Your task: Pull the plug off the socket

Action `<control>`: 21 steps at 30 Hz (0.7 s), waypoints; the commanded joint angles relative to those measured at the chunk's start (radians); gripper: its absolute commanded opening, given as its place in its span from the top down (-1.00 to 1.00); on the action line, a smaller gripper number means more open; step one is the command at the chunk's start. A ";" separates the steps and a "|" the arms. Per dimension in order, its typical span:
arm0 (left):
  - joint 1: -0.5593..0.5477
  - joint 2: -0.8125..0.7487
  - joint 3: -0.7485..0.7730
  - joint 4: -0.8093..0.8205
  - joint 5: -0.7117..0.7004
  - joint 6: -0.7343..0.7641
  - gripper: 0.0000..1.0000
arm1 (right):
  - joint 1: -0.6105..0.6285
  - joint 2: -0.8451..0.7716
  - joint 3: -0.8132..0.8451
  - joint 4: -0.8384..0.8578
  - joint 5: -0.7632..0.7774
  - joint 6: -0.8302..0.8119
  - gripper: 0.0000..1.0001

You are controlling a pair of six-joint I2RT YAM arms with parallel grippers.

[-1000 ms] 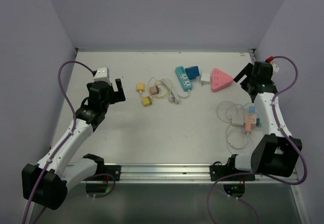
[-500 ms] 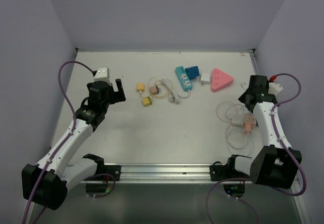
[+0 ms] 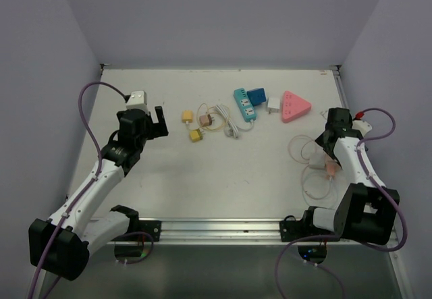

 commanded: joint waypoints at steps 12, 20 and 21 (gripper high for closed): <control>-0.005 -0.013 -0.002 0.053 -0.017 0.027 -0.99 | -0.031 0.095 -0.026 0.108 0.062 0.089 -0.86; -0.005 -0.007 0.000 0.053 -0.017 0.027 -0.99 | -0.053 0.132 -0.052 0.145 0.050 0.087 -0.76; -0.005 -0.007 -0.002 0.053 -0.017 0.029 -0.99 | -0.053 0.135 -0.058 0.145 0.047 0.084 -0.69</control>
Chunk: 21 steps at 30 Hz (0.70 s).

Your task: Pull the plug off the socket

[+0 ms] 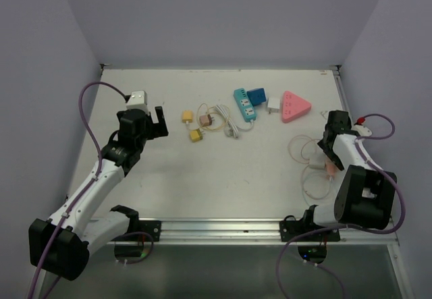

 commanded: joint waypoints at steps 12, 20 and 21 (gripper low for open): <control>-0.003 0.000 -0.001 0.056 -0.005 0.023 -0.99 | -0.008 -0.090 -0.032 0.063 -0.121 -0.130 0.57; -0.002 0.005 0.002 0.058 0.014 0.023 -0.99 | 0.002 -0.246 -0.082 0.042 -0.423 -0.221 1.00; -0.002 0.005 0.002 0.058 0.017 0.023 -0.99 | 0.008 -0.262 -0.101 0.039 -0.446 -0.230 1.00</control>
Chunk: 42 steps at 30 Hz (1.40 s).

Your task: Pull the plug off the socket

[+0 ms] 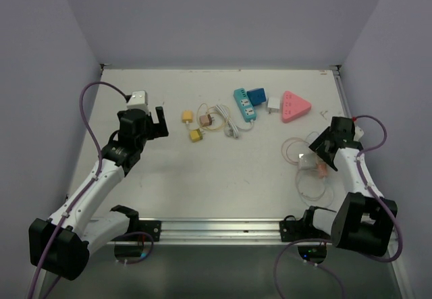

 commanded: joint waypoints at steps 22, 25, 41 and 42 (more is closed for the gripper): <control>-0.003 0.101 -0.021 0.107 0.270 0.012 -0.99 | 0.838 0.110 0.113 0.168 -0.259 -0.094 1.00; -0.008 0.101 -0.029 0.124 0.287 0.010 -0.99 | 0.887 0.171 0.148 0.196 -0.217 -0.088 1.00; -0.204 -0.006 -0.115 0.144 0.412 -0.453 -0.91 | 0.941 0.267 0.234 0.179 -0.072 0.140 1.00; -0.256 0.001 -0.128 0.168 0.409 -0.505 -0.90 | 0.939 0.264 0.239 0.174 -0.078 0.148 1.00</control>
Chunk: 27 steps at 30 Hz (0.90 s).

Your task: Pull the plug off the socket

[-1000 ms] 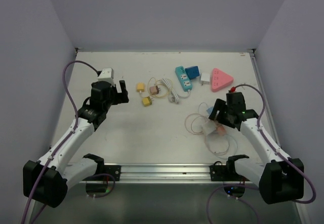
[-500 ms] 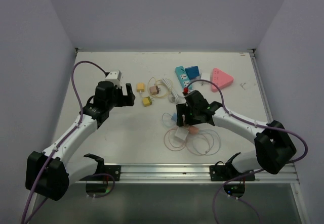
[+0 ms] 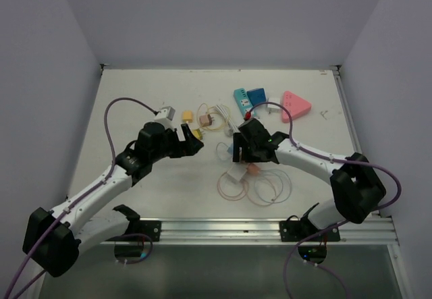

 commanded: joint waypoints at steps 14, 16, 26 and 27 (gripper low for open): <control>-0.345 0.206 -0.013 0.322 -0.089 -0.325 -0.64 | -0.023 -0.113 0.081 0.027 -0.041 0.207 1.00; -0.364 0.211 -0.021 0.336 -0.097 -0.335 -0.59 | -0.046 -0.125 0.062 0.038 -0.058 0.227 1.00; -0.399 0.267 -0.039 0.385 -0.129 -0.350 -0.57 | -0.117 -0.169 0.015 0.076 -0.157 0.278 1.00; -0.403 0.274 -0.035 0.393 -0.131 -0.350 -0.57 | -0.118 -0.173 0.011 0.082 -0.163 0.284 1.00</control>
